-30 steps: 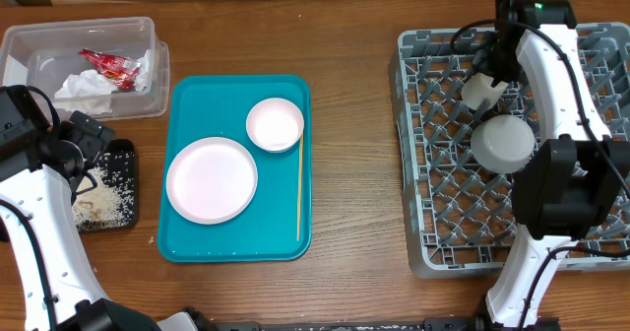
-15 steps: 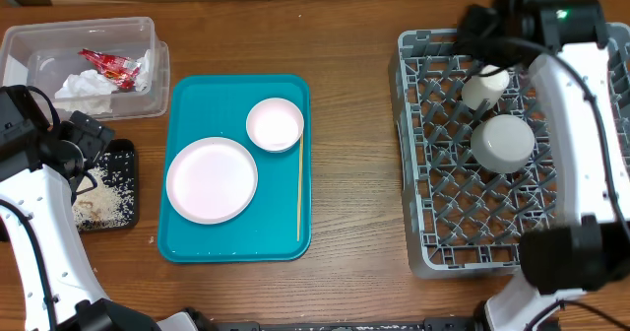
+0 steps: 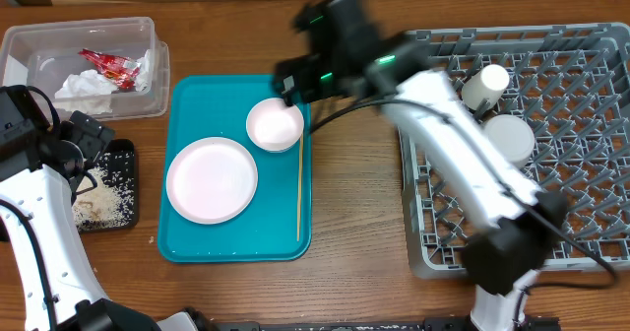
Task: Sort waste into correct bins and load items into the dishwasher
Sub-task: 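Move the right gripper to the pink saucer on the teal tray and grasp it, then lift the pink saucer and carry it right to the rack's front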
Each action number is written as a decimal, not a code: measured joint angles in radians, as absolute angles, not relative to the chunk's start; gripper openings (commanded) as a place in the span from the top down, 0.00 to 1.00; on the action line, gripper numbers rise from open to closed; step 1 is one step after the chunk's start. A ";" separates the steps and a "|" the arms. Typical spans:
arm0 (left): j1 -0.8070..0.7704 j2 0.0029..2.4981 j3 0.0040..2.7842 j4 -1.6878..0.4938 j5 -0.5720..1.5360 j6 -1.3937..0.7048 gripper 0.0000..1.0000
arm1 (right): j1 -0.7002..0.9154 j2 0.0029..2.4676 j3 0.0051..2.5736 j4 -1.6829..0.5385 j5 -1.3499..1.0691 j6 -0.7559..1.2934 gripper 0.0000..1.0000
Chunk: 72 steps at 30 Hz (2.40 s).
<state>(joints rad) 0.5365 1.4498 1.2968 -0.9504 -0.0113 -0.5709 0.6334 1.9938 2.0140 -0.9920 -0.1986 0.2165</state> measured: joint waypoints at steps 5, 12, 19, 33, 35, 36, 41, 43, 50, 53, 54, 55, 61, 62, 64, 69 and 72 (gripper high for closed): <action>0.537 1.450 1.297 -0.950 -0.011 -0.571 0.00 | 0.758 2.144 2.014 -0.942 -0.047 0.208 0.21; 0.537 1.450 1.296 -0.950 -0.011 -0.571 0.00 | 0.852 2.308 2.011 -0.900 0.099 0.210 0.34; 0.537 1.450 1.297 -0.950 -0.011 -0.571 0.00 | 0.863 2.342 2.007 -0.876 0.143 0.233 0.63; 0.537 1.450 1.297 -0.950 -0.011 -0.571 0.00 | 0.864 2.363 2.006 -0.872 0.149 0.254 0.68; 0.537 1.450 1.297 -0.950 -0.011 -0.571 0.00 | 0.864 2.367 2.006 -0.872 0.148 0.257 0.78; 0.537 1.450 1.297 -0.950 -0.011 -0.571 0.00 | 0.864 2.367 2.006 -0.872 0.148 0.259 0.81; 0.537 1.450 1.297 -0.950 -0.011 -0.571 0.00 | 0.864 2.367 2.009 -0.876 0.141 0.259 0.96; 0.537 1.450 1.297 -0.950 -0.011 -0.571 0.00 | 0.865 2.367 2.022 -0.903 0.137 0.260 0.96; 0.537 1.450 1.297 -0.950 -0.011 -0.571 0.00 | 0.863 2.373 2.242 -1.129 0.126 0.261 0.96; 0.537 1.450 1.296 -0.950 -0.011 -0.571 0.00 | 0.859 2.373 2.397 -1.232 0.119 0.262 0.96; 0.537 1.450 1.296 -0.950 -0.011 -0.571 0.00 | 0.855 2.372 2.456 -1.274 0.118 0.262 0.96; 0.537 1.450 1.297 -0.950 -0.011 -0.571 0.00 | 0.849 2.371 2.525 -1.326 0.118 0.262 0.96; 0.537 1.450 1.297 -0.950 -0.011 -0.571 0.00 | 0.759 2.301 2.745 -1.593 0.138 0.268 0.96; 0.537 1.450 1.297 -0.950 -0.011 -0.571 0.00 | 0.731 2.280 2.764 -1.639 0.152 0.276 0.96; 0.537 1.450 1.297 -0.950 -0.011 -0.571 0.00 | 0.659 2.222 2.783 -1.689 0.187 0.297 0.96; 0.537 1.450 1.297 -0.950 -0.011 -0.571 0.00 | 0.427 2.078 2.781 -1.693 0.191 0.319 0.96; 0.537 1.450 1.297 -0.950 -0.011 -0.571 0.00 | 0.280 1.978 2.743 -1.691 0.160 0.323 0.96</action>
